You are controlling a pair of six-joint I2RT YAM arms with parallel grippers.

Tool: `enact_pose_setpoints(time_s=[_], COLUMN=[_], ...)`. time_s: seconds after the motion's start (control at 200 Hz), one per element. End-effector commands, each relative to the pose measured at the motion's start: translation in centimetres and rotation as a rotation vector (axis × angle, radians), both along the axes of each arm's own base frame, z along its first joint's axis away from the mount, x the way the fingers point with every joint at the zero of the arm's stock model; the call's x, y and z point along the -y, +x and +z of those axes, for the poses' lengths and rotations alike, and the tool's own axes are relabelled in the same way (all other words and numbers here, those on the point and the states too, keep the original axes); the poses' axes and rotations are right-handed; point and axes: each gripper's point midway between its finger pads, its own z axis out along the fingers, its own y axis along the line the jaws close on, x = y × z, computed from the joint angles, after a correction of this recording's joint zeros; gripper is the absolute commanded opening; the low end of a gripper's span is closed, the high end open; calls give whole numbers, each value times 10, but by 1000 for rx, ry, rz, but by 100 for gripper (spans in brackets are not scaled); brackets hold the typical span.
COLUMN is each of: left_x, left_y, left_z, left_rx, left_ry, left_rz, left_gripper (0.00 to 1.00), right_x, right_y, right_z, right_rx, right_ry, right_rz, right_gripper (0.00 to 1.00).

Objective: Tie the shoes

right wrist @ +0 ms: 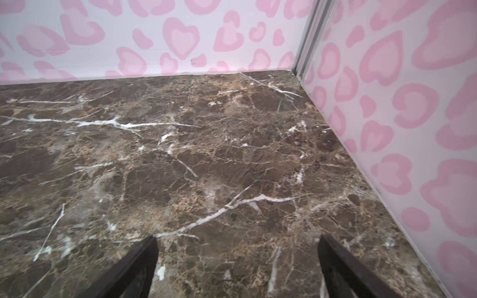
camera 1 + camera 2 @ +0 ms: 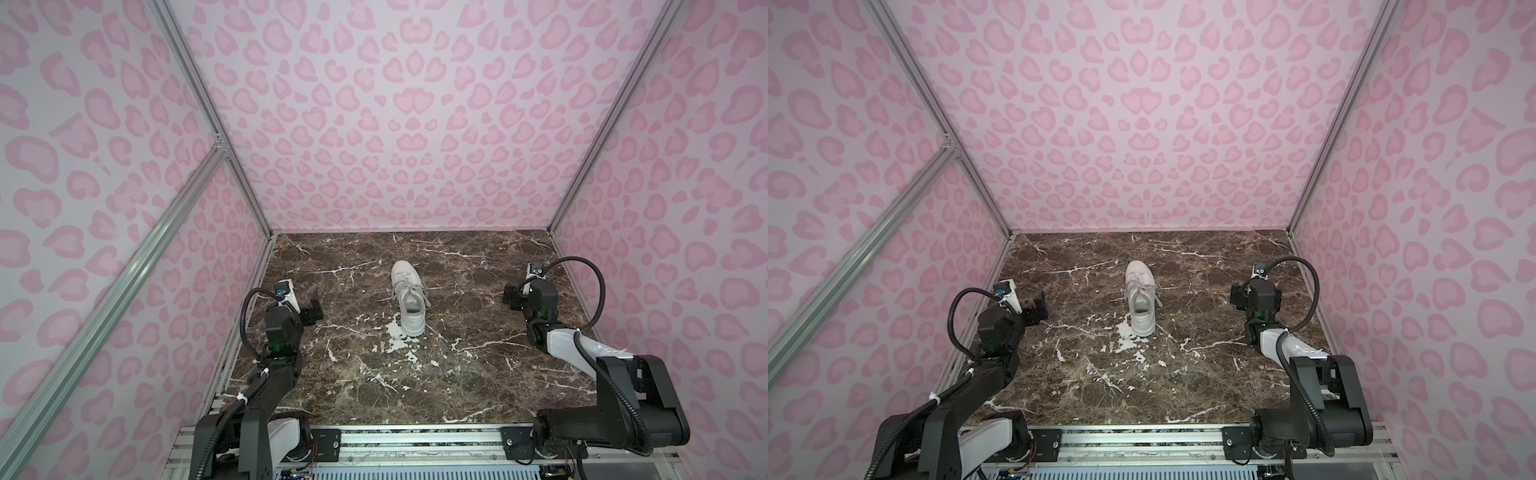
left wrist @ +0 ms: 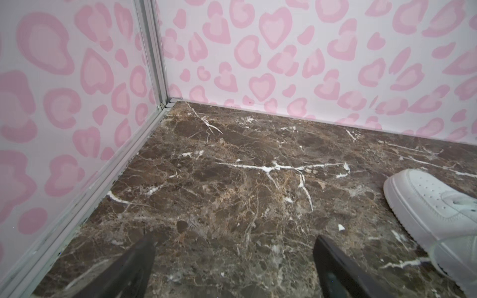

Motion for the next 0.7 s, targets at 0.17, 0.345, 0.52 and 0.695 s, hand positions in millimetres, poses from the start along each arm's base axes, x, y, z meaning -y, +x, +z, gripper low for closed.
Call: enact_pose_setpoints(time_s=[0.17,0.345,0.52,0.695], left_x=[13,21,22,22], left_y=[26,34,37,39], left_z=[-2,-21,-24,-25], left_rx=[75,52,18,8], left_ry=[13,12,29,50], left_rz=[-101,-148,-145,-118], left_gripper=[97,97,97,97], right_x=[14,7,-10,-13], right_y=[-24,-19,-1,-1], right_z=[-5,-20,-24,-25], right_rx=[197,195,143,141], right_ry=[44,38,24,15], right_rz=[-33,6,113,127], right_gripper=[98,98,99,99])
